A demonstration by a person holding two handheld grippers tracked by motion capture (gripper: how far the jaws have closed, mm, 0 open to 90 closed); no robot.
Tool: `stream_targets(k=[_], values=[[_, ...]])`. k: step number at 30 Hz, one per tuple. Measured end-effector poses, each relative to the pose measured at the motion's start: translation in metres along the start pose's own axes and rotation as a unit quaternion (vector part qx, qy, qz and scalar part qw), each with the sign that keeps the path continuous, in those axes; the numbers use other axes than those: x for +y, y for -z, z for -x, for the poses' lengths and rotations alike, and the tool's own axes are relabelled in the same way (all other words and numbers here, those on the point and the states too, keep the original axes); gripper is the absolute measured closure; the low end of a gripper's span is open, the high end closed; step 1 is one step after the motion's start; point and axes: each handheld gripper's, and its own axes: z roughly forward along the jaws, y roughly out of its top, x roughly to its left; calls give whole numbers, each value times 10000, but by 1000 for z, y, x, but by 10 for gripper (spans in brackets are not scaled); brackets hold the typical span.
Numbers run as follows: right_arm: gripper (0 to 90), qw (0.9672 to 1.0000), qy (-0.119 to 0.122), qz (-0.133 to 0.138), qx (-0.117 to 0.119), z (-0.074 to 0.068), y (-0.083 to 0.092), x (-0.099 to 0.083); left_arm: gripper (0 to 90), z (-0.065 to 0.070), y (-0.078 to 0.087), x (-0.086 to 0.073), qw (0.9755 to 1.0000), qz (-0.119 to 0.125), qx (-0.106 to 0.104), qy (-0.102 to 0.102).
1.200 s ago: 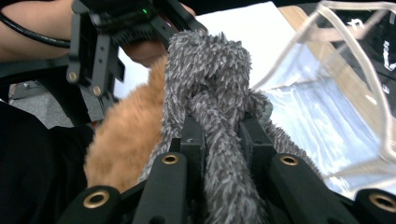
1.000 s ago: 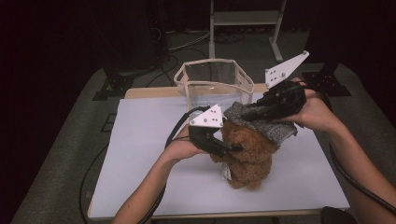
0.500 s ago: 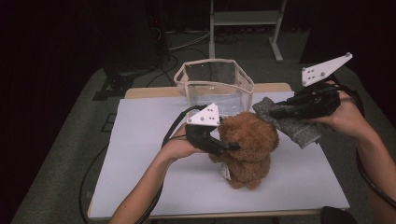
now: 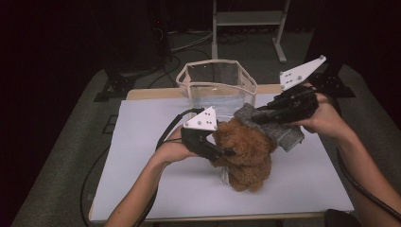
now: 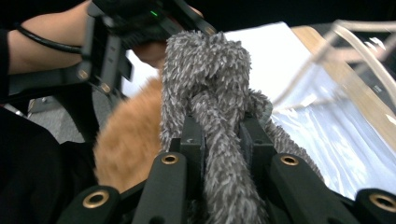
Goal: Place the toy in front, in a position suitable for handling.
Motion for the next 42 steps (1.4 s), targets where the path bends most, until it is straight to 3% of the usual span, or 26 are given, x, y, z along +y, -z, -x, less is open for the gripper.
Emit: stream_targets(k=[4,8,12,17,21,25,27,33,42], values=[[737,9996,254,-106,-23,-7,-14,13,293,-1,4,-5,10000,24,33,76],[731,9999,105,-13,-23,-1,-6,6,308,-3,10,-13,9994,247,30,250],[733,9995,-140,275,-30,6,6,-12,328,-4,11,-14,9993,228,43,295],[735,9996,-105,268,-15,4,-4,-10,242,-1,14,-2,9995,221,75,221],[735,9999,84,134,9,-1,-20,3,194,1,14,7,9998,33,167,131],[735,9997,228,82,-50,-4,-25,10,288,0,17,2,9997,-149,132,153],[734,9996,210,169,-23,-4,-23,10,299,1,19,0,9997,-198,69,123],[733,9994,204,279,-61,-6,-17,3,292,3,22,-3,9992,-344,151,132],[733,9990,-44,434,-44,2,-11,-20,276,2,29,-8,9984,-505,206,150]])
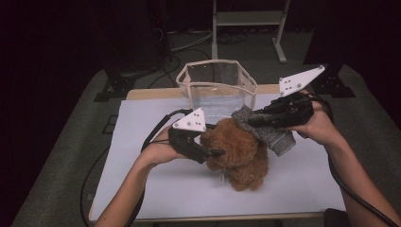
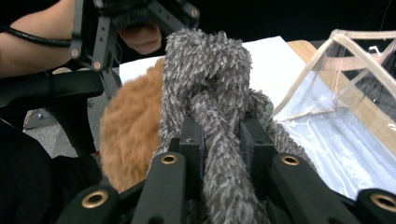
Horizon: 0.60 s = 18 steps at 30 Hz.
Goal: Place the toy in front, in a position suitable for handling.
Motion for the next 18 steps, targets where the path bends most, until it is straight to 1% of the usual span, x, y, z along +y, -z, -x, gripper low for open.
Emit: stream_targets(k=[1,2,4,5,8,10,12,14,16,17,18], values=[[732,10000,-23,-9,2,0,-1,-2,266,1,2,-1,10000,-15,43,6],[731,10000,-24,-13,5,1,-4,-4,252,1,6,-1,10000,-33,75,-33],[731,9999,-40,20,92,1,-10,-6,248,3,11,-1,10000,5,66,-53],[731,9999,-36,18,136,0,-16,-7,241,4,13,-1,9999,-6,102,-86],[731,9996,-10,52,262,-1,-32,-6,218,6,20,-6,9999,-11,127,-31],[731,9996,43,-41,260,-3,-44,-5,208,5,24,-13,9999,-62,138,21],[731,9993,33,-163,328,-4,-58,-7,207,4,25,-25,9996,-146,200,142],[731,9988,46,-337,341,-4,-72,-11,200,1,28,-39,9989,-255,288,280],[731,9978,33,-568,334,-4,-88,-19,198,-3,32,-55,9975,-269,394,514],[730,9972,37,-663,340,-3,-95,-24,199,-4,34,-63,9968,-280,400,626],[731,9967,10,-721,369,-3,-103,-29,199,-7,36,-68,9964,-301,400,685]])
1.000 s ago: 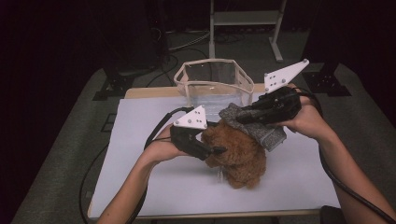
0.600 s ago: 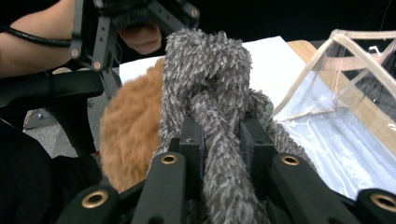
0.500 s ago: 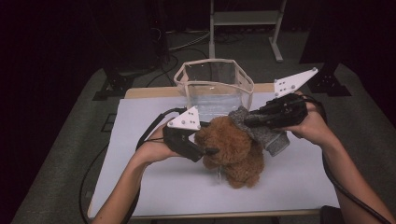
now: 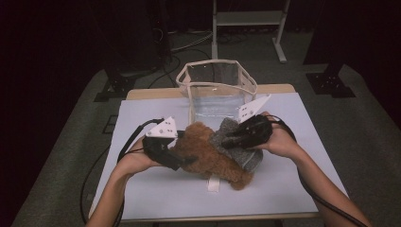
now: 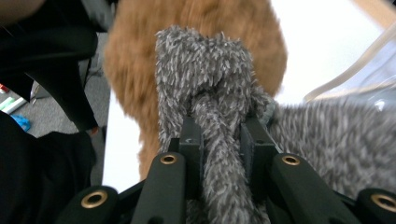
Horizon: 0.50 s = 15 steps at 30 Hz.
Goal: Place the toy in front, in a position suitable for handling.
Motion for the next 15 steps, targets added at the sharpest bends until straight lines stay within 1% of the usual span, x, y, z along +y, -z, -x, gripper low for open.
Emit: stream_targets(k=[2,3,6,9,11,15], values=[[732,10000,-31,-9,22,1,-11,-5,199,-4,2,-8,9999,2,25,120],[732,10000,-41,-1,38,2,-14,-6,199,-5,3,-9,9999,-13,37,113],[732,10000,-60,43,63,1,-18,-9,198,-4,5,-9,9999,-92,146,-8],[732,9999,-69,85,55,0,-18,-10,198,-3,6,-7,9998,-55,177,-78],[731,9999,-49,88,25,0,-18,-11,195,-2,6,-6,9997,-108,196,-139],[731,9999,-91,125,23,-2,-17,-13,195,-3,11,-6,9995,-90,232,-202]])
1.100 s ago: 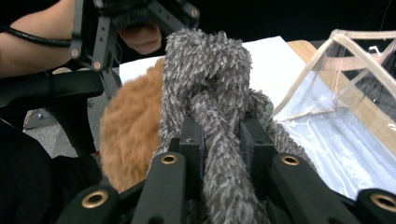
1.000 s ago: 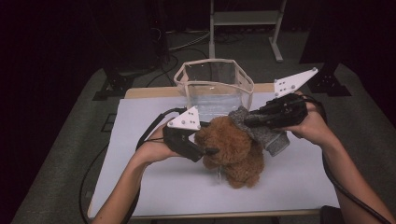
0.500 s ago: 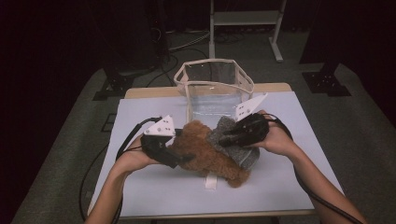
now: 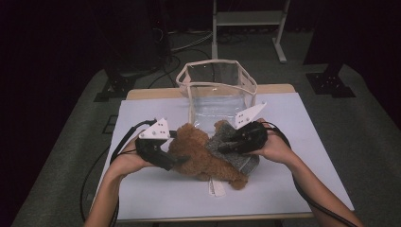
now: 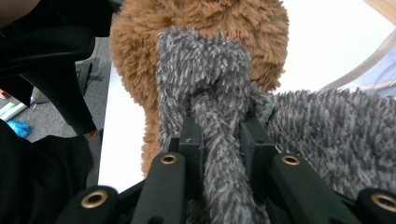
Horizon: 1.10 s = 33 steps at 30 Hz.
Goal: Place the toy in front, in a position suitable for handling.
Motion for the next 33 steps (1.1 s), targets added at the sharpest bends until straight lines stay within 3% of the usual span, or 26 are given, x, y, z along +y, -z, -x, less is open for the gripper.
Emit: stream_targets(k=[6,10,16,19,23,26,33], values=[[731,10000,29,-64,8,1,-2,-1,192,-2,11,-1,9999,51,89,-28],[731,9999,37,-154,35,0,-9,-1,192,-2,11,-4,10000,72,36,-19],[730,9999,18,-152,48,2,-13,-4,190,1,-11,-16,9993,-306,-212,-45],[729,9999,-16,-137,1,2,-9,-7,173,2,-17,-19,9991,-379,-177,-67],[729,9997,-217,-72,-104,9,3,-22,174,-2,-16,-25,9988,-478,-120,-25],[729,9989,-445,3,-175,16,10,-36,174,-2,-12,-25,9994,-329,-94,14],[727,9961,-788,-37,-401,27,22,-66,174,-3,-7,-27,9994,-349,-66,3]])
